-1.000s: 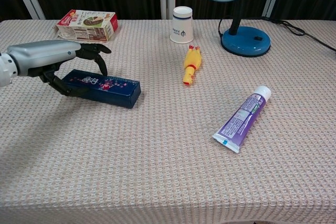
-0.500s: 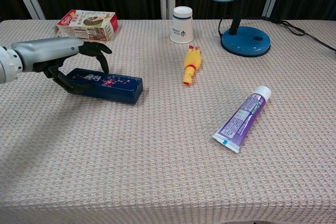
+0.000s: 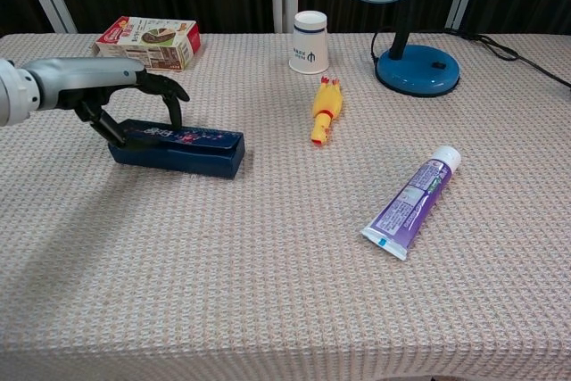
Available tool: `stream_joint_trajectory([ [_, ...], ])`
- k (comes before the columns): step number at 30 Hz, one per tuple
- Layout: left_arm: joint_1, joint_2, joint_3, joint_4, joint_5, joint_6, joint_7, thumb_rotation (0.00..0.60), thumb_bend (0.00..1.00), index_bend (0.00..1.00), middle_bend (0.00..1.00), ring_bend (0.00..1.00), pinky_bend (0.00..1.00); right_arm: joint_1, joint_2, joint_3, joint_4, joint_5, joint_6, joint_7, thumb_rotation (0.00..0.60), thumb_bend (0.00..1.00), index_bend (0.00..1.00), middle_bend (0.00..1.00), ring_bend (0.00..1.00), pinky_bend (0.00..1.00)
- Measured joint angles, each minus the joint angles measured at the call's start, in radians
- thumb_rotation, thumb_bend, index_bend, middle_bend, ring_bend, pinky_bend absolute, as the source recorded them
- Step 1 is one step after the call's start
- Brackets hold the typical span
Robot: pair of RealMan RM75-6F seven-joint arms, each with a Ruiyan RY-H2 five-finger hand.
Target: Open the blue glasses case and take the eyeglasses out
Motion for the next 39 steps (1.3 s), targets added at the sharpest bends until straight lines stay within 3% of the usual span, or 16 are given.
stream_joint_trajectory([
  [5,-0.018,-0.015,-0.016,0.020,-0.052,-0.007,0.010,0.600,0.63,0.59,0.10,0.00,0.00,-0.001,0.001,0.000,-0.001,0.001,0.000,0.000,0.600,0.21,0.00,0.00,0.00,0.00],
  [9,-0.024,-0.045,-0.023,0.057,-0.059,0.008,0.013,0.600,0.61,0.50,0.10,0.00,0.00,-0.001,0.001,0.002,0.000,0.006,-0.001,-0.001,0.600,0.21,0.00,0.00,0.00,0.00],
  [11,-0.023,-0.064,-0.027,0.080,-0.048,0.028,0.009,0.600,0.60,0.44,0.09,0.00,0.00,0.000,0.000,0.002,0.001,0.009,-0.004,-0.001,0.600,0.21,0.00,0.00,0.00,0.00],
  [17,-0.023,-0.146,-0.028,0.210,0.002,0.080,0.002,0.600,0.54,0.15,0.02,0.00,0.00,0.003,-0.004,0.004,0.006,0.015,-0.010,0.000,0.600,0.21,0.00,0.00,0.00,0.00],
  [19,-0.023,-0.178,-0.028,0.261,0.025,0.109,0.001,0.600,0.44,0.03,0.00,0.00,0.00,0.002,-0.006,0.005,0.009,0.018,-0.010,0.001,0.600,0.21,0.00,0.00,0.00,0.00],
  [21,-0.019,-0.217,-0.029,0.318,0.056,0.164,0.002,0.600,0.37,0.00,0.00,0.00,0.00,0.002,-0.007,0.005,0.011,0.020,-0.011,0.002,0.600,0.22,0.00,0.00,0.00,0.00],
  [26,0.003,-0.294,-0.031,0.428,0.127,0.322,0.011,0.600,0.33,0.00,0.00,0.00,0.00,0.002,-0.009,0.005,0.017,0.021,-0.013,0.006,0.600,0.22,0.00,0.00,0.00,0.00],
  [28,0.013,-0.292,-0.030,0.426,0.135,0.341,0.013,0.600,0.33,0.01,0.00,0.00,0.00,0.003,-0.010,0.005,0.019,0.020,-0.014,0.007,0.600,0.22,0.00,0.00,0.00,0.00],
  [31,0.036,-0.261,-0.021,0.363,0.148,0.351,0.016,0.600,0.34,0.05,0.00,0.00,0.00,0.003,-0.011,0.005,0.020,0.019,-0.012,0.008,0.600,0.21,0.00,0.00,0.00,0.00],
  [35,0.076,-0.174,0.009,0.200,0.163,0.360,0.012,0.600,0.34,0.15,0.00,0.00,0.00,0.002,-0.010,0.006,0.019,0.016,-0.007,0.008,0.600,0.22,0.00,0.00,0.00,0.00],
  [39,0.117,-0.084,0.048,0.044,0.186,0.364,0.007,0.600,0.34,0.17,0.00,0.00,0.00,0.002,-0.009,0.005,0.010,0.009,-0.002,0.002,0.600,0.22,0.00,0.00,0.00,0.00],
])
